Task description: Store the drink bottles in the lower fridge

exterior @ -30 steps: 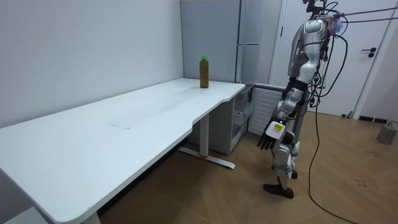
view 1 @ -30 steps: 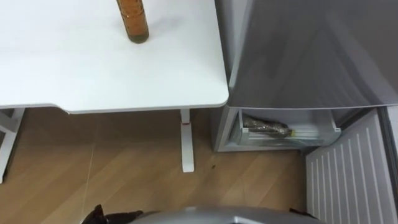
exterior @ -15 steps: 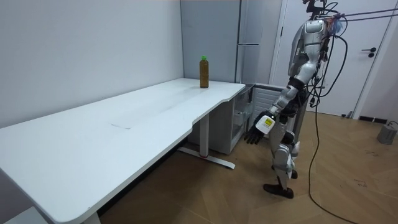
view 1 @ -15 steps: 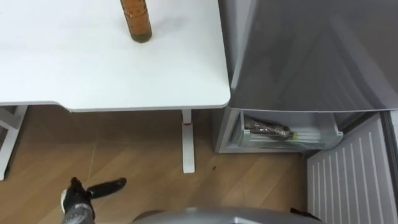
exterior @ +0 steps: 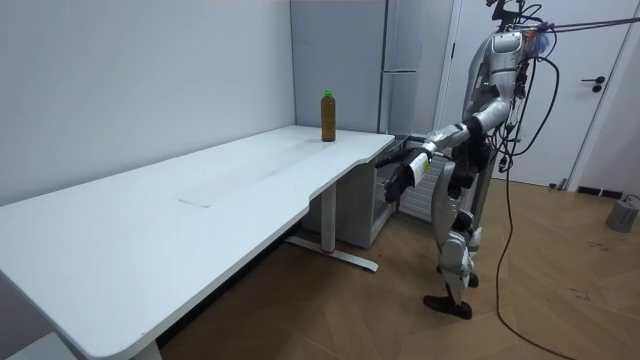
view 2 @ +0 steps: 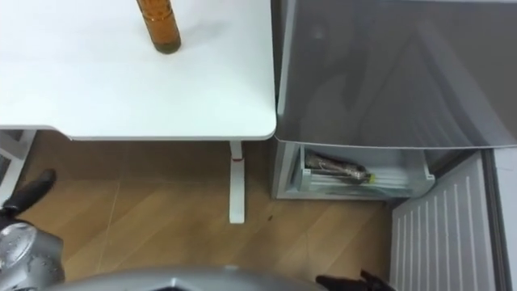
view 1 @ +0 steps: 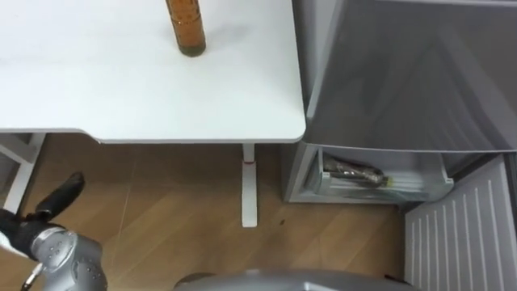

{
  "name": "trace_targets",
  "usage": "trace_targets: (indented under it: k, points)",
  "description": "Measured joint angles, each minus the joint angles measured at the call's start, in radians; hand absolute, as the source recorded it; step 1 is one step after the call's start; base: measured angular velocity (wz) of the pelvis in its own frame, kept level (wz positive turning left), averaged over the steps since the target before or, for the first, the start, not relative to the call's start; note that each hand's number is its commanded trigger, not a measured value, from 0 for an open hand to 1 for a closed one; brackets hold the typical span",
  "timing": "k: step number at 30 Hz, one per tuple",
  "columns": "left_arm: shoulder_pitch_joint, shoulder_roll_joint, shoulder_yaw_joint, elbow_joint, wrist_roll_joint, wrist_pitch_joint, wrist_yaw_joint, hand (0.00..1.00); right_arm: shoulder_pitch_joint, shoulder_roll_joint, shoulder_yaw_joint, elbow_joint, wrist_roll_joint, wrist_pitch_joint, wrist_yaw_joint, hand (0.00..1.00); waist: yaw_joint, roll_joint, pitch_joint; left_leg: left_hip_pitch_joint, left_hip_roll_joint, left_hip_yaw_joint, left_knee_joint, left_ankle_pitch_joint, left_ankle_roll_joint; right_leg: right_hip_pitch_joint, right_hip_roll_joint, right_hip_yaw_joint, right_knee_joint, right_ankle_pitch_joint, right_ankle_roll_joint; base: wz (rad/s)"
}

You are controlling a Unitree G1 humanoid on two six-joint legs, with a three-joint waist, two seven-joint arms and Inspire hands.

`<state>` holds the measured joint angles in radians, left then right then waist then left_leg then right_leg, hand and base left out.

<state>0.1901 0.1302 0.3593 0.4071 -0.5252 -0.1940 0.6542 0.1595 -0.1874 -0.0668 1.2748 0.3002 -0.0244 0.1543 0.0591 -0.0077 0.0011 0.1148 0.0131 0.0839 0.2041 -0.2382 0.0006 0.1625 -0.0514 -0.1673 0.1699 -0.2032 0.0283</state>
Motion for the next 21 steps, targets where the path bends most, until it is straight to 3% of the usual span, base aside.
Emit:
trace_targets:
  k: [6,10,17,21]
  points:
    - [0.005,0.001,0.010,-0.180,0.105,-0.012,0.081,0.00,0.010,0.000,0.001,-0.005,-0.001,-0.011,0.000,0.00,0.002,0.003,-0.0004,0.012,-0.001,-0.005,0.001,0.000,0.000,0.013,0.000,-0.001,-0.003,0.000,0.000,0.02]
    - [0.006,0.002,0.008,-0.297,0.254,-0.058,0.120,0.00,0.018,0.000,0.000,-0.004,-0.013,-0.031,0.000,0.00,-0.002,0.005,-0.0004,0.013,-0.002,-0.008,-0.001,0.000,0.000,0.015,0.000,-0.002,-0.003,0.000,0.000,0.00]
    - [0.003,0.005,-0.012,-0.460,0.477,-0.064,0.088,0.00,0.019,0.000,-0.005,-0.008,-0.036,-0.044,0.014,0.00,-0.008,0.005,-0.0006,0.016,-0.001,-0.009,0.001,0.000,0.000,0.021,0.001,-0.002,-0.004,0.000,0.000,0.00]
    - [0.002,0.030,-0.047,-0.494,0.499,-0.066,0.050,0.00,0.010,0.000,-0.004,-0.005,-0.038,-0.043,0.013,0.00,-0.031,0.006,0.0000,0.018,-0.003,-0.017,0.003,0.000,0.000,0.030,0.000,-0.008,-0.006,0.000,0.000,0.05]
